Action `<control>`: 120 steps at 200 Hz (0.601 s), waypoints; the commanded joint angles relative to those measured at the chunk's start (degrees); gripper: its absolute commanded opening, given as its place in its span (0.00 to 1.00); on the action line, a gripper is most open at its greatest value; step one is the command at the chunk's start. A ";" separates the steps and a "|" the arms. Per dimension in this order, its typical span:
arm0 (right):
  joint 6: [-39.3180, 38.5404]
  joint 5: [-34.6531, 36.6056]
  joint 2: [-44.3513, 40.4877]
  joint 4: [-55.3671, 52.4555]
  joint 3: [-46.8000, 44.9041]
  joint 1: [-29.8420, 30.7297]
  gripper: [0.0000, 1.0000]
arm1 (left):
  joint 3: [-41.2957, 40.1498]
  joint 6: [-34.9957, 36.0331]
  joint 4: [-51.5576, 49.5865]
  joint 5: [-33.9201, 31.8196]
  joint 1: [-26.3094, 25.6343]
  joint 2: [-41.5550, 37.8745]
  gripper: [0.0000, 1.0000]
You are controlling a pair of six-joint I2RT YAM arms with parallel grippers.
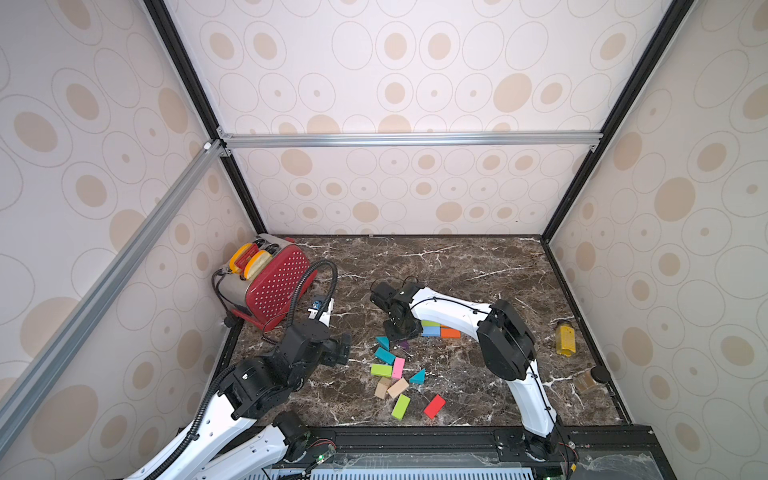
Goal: Assemble a piece of candy with building blocks
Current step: Pick up the building block from the center of the board, then assemble the building block at the center of the board.
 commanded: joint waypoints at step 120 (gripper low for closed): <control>-68.52 5.56 -18.65 15.90 -9.78 -20.18 0.21 | 0.31 0.15 0.22 -0.06 0.31 -0.39 0.99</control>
